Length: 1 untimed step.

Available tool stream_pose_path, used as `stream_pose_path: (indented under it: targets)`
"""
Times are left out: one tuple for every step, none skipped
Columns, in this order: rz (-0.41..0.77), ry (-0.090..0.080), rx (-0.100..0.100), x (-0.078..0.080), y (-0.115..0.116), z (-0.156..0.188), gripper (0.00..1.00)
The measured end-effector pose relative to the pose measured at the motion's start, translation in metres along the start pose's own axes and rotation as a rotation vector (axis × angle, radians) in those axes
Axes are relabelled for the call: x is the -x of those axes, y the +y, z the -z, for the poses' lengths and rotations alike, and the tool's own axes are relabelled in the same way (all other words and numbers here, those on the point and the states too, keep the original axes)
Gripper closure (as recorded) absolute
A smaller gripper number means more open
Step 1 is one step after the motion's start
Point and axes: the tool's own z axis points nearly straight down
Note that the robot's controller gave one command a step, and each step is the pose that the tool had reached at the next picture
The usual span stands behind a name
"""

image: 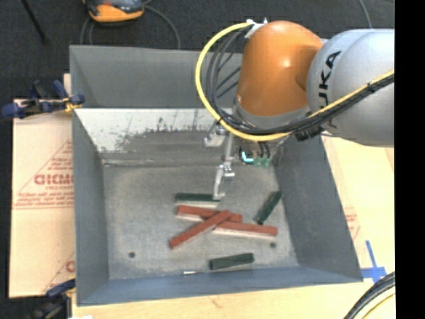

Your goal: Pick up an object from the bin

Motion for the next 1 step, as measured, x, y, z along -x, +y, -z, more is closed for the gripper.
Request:
stream_pose_path:
  targets:
    - [-0.001, -0.008, 0.001, 0.0014, -0.0001, 0.0046, 0.0]
